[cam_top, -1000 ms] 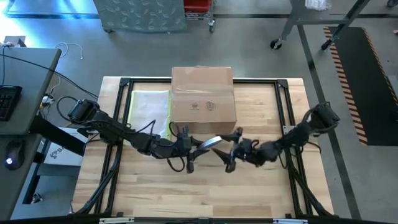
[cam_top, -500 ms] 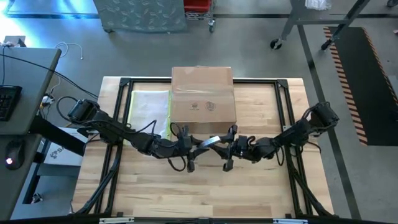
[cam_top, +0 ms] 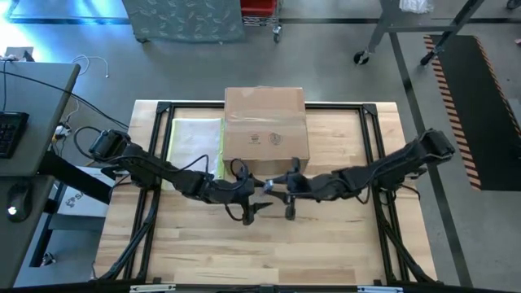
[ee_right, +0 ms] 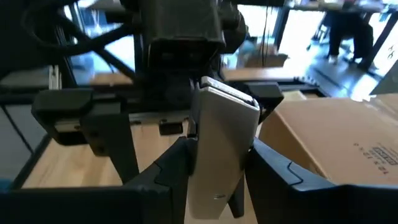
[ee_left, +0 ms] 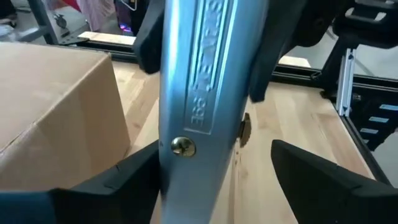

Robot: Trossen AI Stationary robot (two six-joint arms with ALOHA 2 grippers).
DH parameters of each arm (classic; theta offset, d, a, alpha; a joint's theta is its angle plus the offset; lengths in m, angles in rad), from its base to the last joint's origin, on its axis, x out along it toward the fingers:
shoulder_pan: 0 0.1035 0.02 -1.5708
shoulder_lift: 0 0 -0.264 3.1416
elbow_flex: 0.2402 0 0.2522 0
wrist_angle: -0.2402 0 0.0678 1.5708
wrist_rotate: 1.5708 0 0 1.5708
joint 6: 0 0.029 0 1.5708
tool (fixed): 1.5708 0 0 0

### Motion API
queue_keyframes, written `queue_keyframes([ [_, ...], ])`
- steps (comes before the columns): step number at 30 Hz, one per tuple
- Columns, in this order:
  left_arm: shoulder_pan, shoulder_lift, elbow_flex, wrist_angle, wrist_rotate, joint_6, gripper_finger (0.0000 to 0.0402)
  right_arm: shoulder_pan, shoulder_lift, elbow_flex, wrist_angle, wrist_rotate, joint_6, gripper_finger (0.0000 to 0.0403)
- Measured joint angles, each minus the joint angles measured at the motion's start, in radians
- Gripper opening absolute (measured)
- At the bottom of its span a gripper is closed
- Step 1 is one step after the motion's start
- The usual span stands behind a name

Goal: Unpack boxes
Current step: Prepare the silver cutter sliding the blade

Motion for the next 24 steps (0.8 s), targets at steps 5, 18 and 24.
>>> queue_keyframes([
  [5,0.002,0.0,0.001,-0.009,-0.011,0.047,0.0235,0.0,0.0,0.028,-0.053,-0.015,-0.008,0.0107],
  [18,0.006,0.0,0.001,-0.032,-0.023,0.078,0.0106,0.0,0.0,0.028,-0.058,-0.029,0.011,0.0107],
  [24,-0.005,0.0,0.001,-0.031,-0.057,0.058,0.0106,0.001,0.0,0.03,-0.066,-0.031,0.013,0.011],
])
